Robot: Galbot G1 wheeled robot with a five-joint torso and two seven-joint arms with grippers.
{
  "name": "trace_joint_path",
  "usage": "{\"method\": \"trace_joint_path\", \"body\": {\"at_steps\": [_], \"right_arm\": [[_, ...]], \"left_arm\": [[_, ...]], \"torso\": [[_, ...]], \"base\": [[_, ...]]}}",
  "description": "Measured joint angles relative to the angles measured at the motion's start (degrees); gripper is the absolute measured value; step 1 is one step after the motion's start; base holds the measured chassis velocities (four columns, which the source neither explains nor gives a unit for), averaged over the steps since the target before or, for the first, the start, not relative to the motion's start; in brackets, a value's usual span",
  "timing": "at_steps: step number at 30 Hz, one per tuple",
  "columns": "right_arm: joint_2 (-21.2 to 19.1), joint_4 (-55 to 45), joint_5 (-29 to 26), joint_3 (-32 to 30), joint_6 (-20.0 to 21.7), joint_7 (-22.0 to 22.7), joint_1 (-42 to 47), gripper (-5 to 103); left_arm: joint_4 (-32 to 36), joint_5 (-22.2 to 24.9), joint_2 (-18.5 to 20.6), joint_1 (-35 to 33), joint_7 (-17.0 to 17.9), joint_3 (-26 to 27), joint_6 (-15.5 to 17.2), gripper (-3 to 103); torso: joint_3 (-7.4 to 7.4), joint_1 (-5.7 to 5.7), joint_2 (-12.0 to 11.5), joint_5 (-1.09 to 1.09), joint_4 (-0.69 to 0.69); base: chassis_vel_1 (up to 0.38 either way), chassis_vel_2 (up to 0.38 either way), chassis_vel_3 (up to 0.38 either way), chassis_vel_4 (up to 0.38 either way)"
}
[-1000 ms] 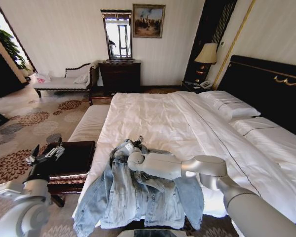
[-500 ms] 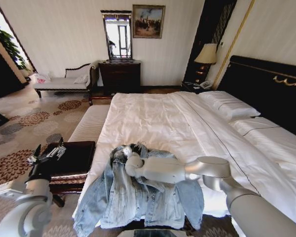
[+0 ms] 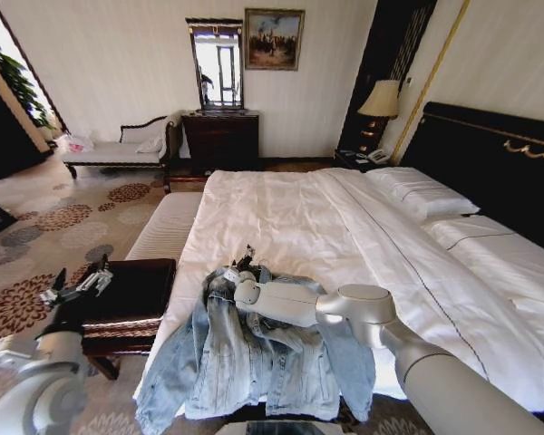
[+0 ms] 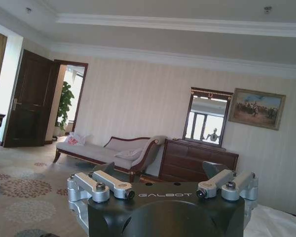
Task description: Pick up the clothes from the bed and hang them on the clothes hanger.
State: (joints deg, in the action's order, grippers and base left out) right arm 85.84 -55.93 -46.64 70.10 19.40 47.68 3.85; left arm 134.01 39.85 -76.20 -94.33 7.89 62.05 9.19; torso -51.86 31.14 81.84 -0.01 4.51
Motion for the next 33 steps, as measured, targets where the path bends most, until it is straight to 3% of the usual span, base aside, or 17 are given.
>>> {"method": "trace_joint_path", "body": {"at_steps": [8,19,26,33], "right_arm": [[-2.7,-0.2,-0.4,0.5,2.8,2.5,0.4,100],[-4.5,-2.8,-2.4,6.0,3.2,2.0,1.1,100],[-4.8,-2.4,-1.0,10.2,-0.2,-3.4,0.5,99],[-3.6,1.5,-0.6,9.9,-9.7,-15.3,-0.5,100]], "left_arm": [[-0.2,0.4,0.3,-0.1,-0.1,0.3,-0.1,100],[-1.0,0.3,0.3,0.7,-0.1,-0.1,-0.1,100],[-1.5,0.3,0.1,1.2,-0.1,0.1,-0.1,100],[-1.7,0.3,-0.5,1.4,-0.1,0.0,-0.2,100]], "torso": [[0.00,0.00,0.0,0.01,0.02],[0.00,0.00,0.0,0.01,0.01],[0.00,0.00,0.0,0.01,0.01],[0.00,0.00,0.0,0.01,0.01]], "base": [[0.000,0.000,0.000,0.000],[0.000,0.000,0.000,0.000],[0.000,0.000,0.000,0.000],[0.000,0.000,0.000,0.000]]}}
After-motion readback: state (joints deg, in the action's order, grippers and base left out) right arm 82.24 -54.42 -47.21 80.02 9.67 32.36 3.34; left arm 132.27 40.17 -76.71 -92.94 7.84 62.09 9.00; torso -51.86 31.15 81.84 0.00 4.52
